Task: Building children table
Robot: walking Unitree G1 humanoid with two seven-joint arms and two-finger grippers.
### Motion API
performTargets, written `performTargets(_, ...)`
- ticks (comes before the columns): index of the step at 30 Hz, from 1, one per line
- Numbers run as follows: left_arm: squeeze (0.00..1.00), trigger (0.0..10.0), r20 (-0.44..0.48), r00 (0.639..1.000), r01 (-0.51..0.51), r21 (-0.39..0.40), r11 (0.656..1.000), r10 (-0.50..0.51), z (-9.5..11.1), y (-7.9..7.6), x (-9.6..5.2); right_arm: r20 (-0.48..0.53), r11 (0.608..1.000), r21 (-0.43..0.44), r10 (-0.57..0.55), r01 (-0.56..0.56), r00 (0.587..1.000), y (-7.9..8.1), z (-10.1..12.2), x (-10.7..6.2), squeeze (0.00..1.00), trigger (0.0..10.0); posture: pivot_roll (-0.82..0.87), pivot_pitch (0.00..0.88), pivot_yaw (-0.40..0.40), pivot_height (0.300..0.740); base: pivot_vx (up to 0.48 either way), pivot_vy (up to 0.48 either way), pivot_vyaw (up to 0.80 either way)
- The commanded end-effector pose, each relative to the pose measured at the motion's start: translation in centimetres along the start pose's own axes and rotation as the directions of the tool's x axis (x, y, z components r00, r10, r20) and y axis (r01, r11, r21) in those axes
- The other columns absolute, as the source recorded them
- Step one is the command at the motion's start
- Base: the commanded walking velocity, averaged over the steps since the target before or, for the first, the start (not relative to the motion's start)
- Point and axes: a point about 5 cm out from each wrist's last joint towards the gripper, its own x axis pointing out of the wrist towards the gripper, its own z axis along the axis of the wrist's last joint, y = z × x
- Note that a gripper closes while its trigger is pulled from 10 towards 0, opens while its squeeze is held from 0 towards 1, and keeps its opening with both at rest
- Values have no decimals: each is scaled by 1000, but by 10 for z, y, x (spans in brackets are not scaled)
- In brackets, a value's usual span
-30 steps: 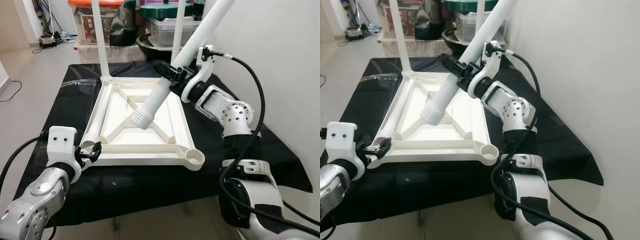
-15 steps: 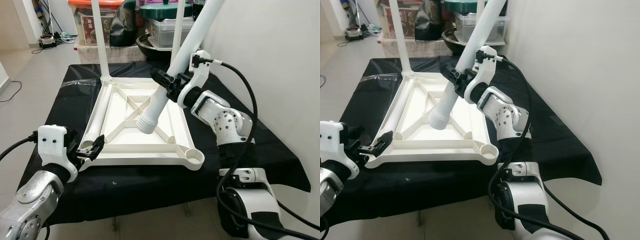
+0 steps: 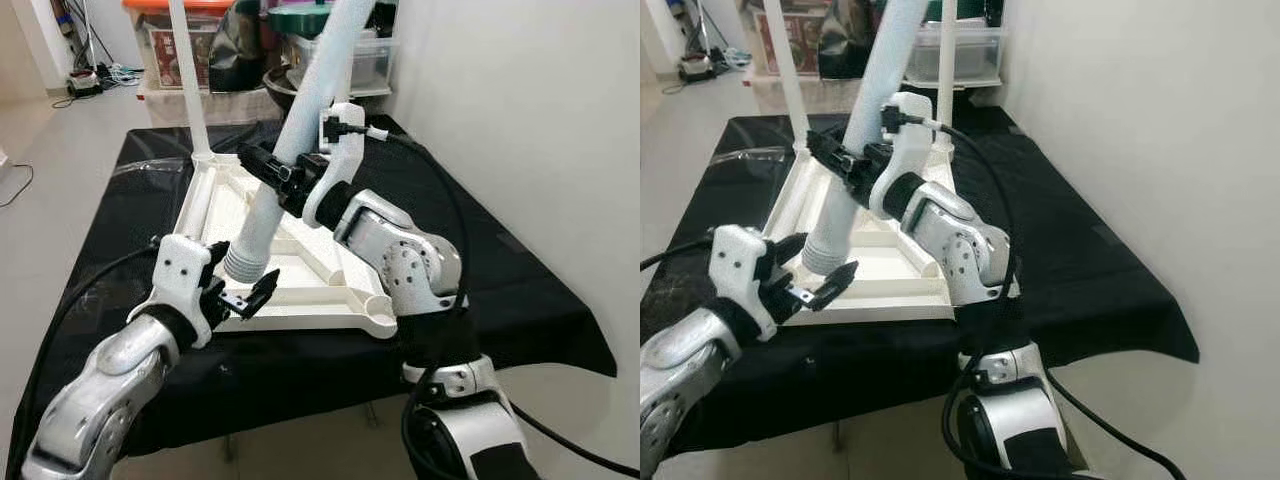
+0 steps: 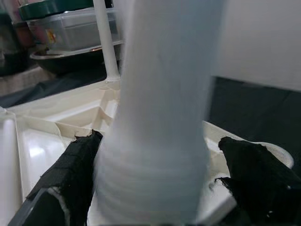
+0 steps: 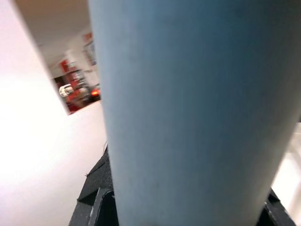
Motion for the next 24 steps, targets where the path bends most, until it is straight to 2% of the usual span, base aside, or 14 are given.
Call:
performTargets(1, 0, 10000, -18, 1000, 9, 13, 1000, -9, -4, -2, 4, -1, 997, 0, 83, -83, 997, 16, -1, 2, 0, 10000, 23, 0, -32, 740, 0, 0, 0)
performTargets(10, 0, 10000, -23, 1000, -11, 0, 1000, 11, -7, 1, 6, -9, 989, -11, 148, -148, 989, 26, -4, -4, 0, 10000, 22, 0, -34, 740, 0, 0, 0)
performTargets(11, 0, 2745, -30, 1000, 5, -14, 1000, -6, -9, -1, 7, -10, 989, -11, 150, -150, 989, 27, -4, -5, 0, 10000, 21, 0, -33, 740, 0, 0, 0)
performTargets(12, 0, 2745, -30, 1000, 5, -14, 1000, -6, -9, -1, 7, -10, 989, -11, 150, -150, 989, 27, -4, -5, 0, 10000, 21, 0, -33, 740, 0, 0, 0)
performTargets(13, 0, 0, -34, 999, 16, -23, 1000, -17, -10, -3, 8, -11, 989, -11, 149, -150, 989, 27, -4, -5, 0, 10000, 21, 0, -33, 740, 0, 0, 0)
performTargets(22, 0, 0, -4, 999, 44, 5, 999, -44, -9, -9, 9, -14, 987, -22, 157, -157, 987, 31, -6, -6, 0, 10000, 23, 0, -33, 740, 0, 0, 0)
performTargets(23, 0, 0, -1, 999, 49, 9, 999, -49, -7, -11, 9, -5, 987, -10, 159, -159, 987, 30, -7, -6, 961, 10000, 23, 0, -33, 740, 0, 0, 0)
performTargets(24, 0, 0, -1, 999, 49, 9, 999, -49, -7, -11, 9, -5, 987, -10, 159, -159, 987, 30, -7, -6, 961, 10000, 23, 0, -33, 740, 0, 0, 0)
